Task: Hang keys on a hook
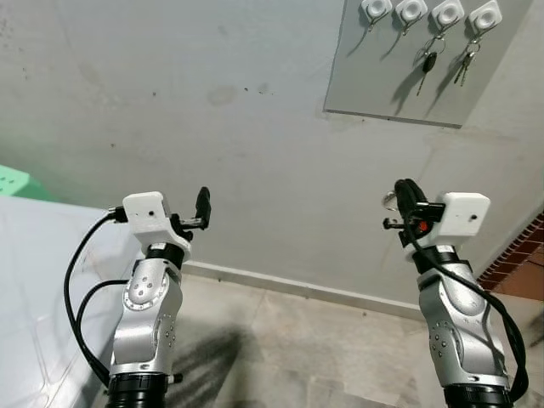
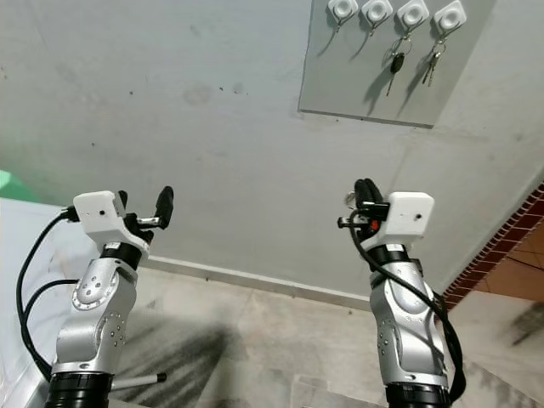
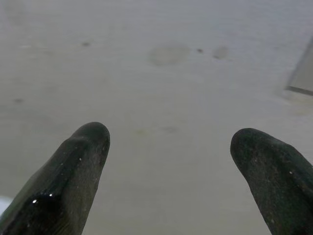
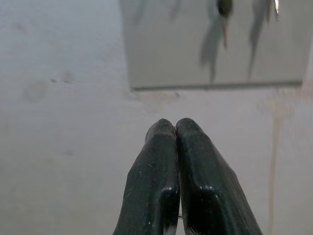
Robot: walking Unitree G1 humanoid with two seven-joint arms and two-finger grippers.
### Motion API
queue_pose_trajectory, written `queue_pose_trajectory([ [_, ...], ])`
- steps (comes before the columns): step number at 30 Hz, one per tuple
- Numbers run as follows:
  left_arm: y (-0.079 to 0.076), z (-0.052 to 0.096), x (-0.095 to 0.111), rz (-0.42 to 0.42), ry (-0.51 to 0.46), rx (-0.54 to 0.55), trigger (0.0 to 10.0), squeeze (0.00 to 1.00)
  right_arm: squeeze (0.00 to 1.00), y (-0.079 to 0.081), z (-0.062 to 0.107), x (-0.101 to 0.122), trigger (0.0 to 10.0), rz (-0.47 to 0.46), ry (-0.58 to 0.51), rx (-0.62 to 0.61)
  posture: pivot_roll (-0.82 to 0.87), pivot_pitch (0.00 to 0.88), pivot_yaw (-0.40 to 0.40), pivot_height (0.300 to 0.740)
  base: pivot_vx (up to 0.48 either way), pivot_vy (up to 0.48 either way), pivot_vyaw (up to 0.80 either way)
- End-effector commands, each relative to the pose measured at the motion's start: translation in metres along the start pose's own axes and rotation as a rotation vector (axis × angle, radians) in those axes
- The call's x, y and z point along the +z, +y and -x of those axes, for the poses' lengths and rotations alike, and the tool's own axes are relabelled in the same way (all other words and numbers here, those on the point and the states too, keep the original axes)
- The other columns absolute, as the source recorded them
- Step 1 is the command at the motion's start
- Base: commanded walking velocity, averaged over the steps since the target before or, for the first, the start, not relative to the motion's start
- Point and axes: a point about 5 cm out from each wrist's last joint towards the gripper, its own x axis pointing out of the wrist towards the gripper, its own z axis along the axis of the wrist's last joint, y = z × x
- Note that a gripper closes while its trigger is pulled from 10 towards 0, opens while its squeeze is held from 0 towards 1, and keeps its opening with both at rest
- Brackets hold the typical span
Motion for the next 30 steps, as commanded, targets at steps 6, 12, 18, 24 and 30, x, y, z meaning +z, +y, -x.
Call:
queue_pose_trajectory([
  [6, -0.004, -0.004, 0.005, -0.044, -0.002, -0.054, 10.0, 0.0, 0.0, -0.001, 0.0, -0.01, 10.0, -0.023, 0.041, -0.05, 0.0, 0.066, 0.004, 0.721, 0.0, 0.0, 0.0],
  [12, -0.007, -0.008, 0.003, -0.075, 0.017, -0.1, 10.0, 0.0, 0.0, 0.0, 0.0, -0.012, 10.0, -0.036, 0.04, -0.059, -0.01, 0.066, 0.014, 0.721, 0.0, 0.0, 0.0],
  [18, -0.013, -0.009, -0.001, -0.079, 0.039, -0.153, 10.0, 0.0, 0.0, 0.0, -0.002, -0.012, 10.0, -0.022, 0.038, -0.07, -0.02, 0.076, 0.029, 0.721, 0.0, 0.0, -0.12],
  [24, -0.015, -0.011, -0.002, -0.068, 0.041, -0.143, 10.0, 0.0, 0.0, -0.002, 0.0, -0.013, 10.0, -0.012, 0.05, -0.076, -0.02, 0.08, 0.032, 0.721, 0.0, 0.0, -0.77],
  [30, -0.015, -0.012, -0.001, -0.042, 0.035, -0.118, 10.0, 0.0, 0.0, -0.001, -0.002, -0.01, 10.0, 0.005, 0.043, -0.067, -0.02, 0.08, 0.026, 0.721, 0.0, 0.0, -0.77],
])
